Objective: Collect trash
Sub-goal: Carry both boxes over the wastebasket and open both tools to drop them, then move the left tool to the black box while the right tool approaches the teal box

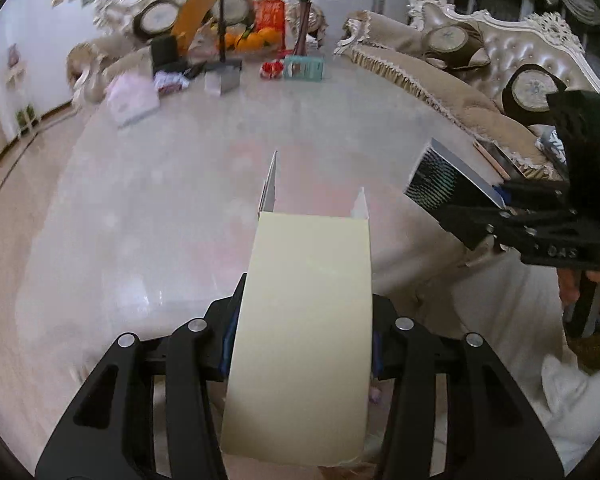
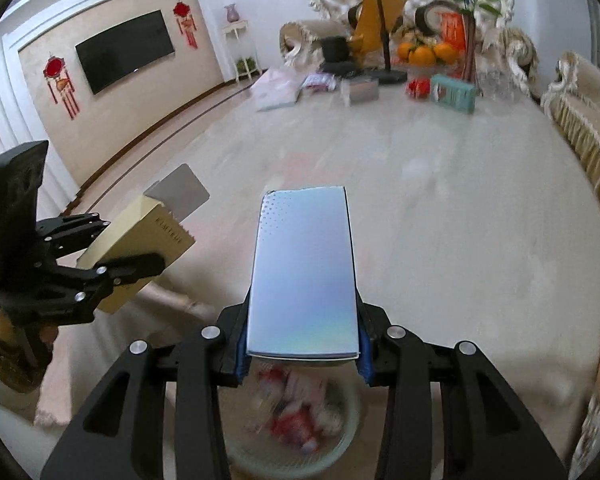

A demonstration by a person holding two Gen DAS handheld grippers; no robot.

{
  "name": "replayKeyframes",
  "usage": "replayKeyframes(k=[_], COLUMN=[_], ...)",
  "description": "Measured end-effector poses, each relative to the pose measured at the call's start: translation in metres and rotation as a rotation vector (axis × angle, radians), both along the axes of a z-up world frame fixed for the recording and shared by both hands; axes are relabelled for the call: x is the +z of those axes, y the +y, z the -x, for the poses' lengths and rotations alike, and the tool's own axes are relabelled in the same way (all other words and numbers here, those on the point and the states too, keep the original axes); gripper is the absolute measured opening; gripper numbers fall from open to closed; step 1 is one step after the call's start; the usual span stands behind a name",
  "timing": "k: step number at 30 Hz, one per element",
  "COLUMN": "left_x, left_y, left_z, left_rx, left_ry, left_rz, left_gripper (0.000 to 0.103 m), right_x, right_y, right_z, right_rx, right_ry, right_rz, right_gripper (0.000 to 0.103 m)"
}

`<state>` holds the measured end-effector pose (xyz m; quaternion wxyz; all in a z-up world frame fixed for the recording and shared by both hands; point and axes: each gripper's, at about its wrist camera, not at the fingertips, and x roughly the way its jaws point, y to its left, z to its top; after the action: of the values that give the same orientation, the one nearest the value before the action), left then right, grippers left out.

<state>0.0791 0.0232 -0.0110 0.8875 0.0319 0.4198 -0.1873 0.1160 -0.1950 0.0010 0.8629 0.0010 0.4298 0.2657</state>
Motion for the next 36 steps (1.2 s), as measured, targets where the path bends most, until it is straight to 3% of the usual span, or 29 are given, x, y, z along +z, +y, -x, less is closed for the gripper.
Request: replayKeyframes(k=[3, 7, 15, 17, 18, 19, 20, 24, 28, 36], left_x=[-0.018, -0.062, -0.144, -0.164, -0.171, -0.177, -0.180, -0.177, -0.150, -0.097], left_y=[-0.007, -0.017, -0.036, -0.036, -0.037, -0.038, -0.038, -0.033, -0.027, -0.018], left_z=[0.032, 0.053, 0.037, 0.025, 0.023, 0.022, 0.023, 0.029, 0.031, 0.036], left_rx=[0.019, 0.014, -0.027, -0.015, -0.003, 0.016, 0.025, 0.055, 0.084, 0.130], left_ry=[0.011, 0.117, 0.346, 0.404, 0.415, 0.416, 0.411, 0.383, 0.283, 0.188], left_rz=[-0.012, -0.048, -0.036, -0.059, -0.079, -0.117, -0.144, -0.151, -0.146, -0.128], left_gripper=[0.047, 0.047, 0.049, 0.057, 0.064, 0.072, 0.073, 0.073, 0.083, 0.083], right_x=[-0.013, -0.045, -0.148, -0.163, -0.168, -0.172, -0.172, -0.162, -0.147, -0.094], right_y=[0.000, 0.014, 0.042, 0.046, 0.048, 0.051, 0.052, 0.051, 0.042, 0.023], right_z=[0.028, 0.043, 0.008, 0.002, 0.002, 0.000, 0.002, 0.004, 0.013, 0.034], right_rx=[0.013, 0.051, 0.122, 0.119, 0.117, 0.110, 0.105, 0.100, 0.075, 0.114], right_ry=[0.058, 0.136, 0.362, 0.379, 0.385, 0.374, 0.355, 0.321, 0.305, 0.211], right_rz=[0.005, 0.081, 0.218, 0.227, 0.246, 0.287, 0.305, 0.289, 0.266, 0.202], right_gripper=[0.038, 0.038, 0.038, 0.039, 0.047, 0.068, 0.077, 0.080, 0.080, 0.084])
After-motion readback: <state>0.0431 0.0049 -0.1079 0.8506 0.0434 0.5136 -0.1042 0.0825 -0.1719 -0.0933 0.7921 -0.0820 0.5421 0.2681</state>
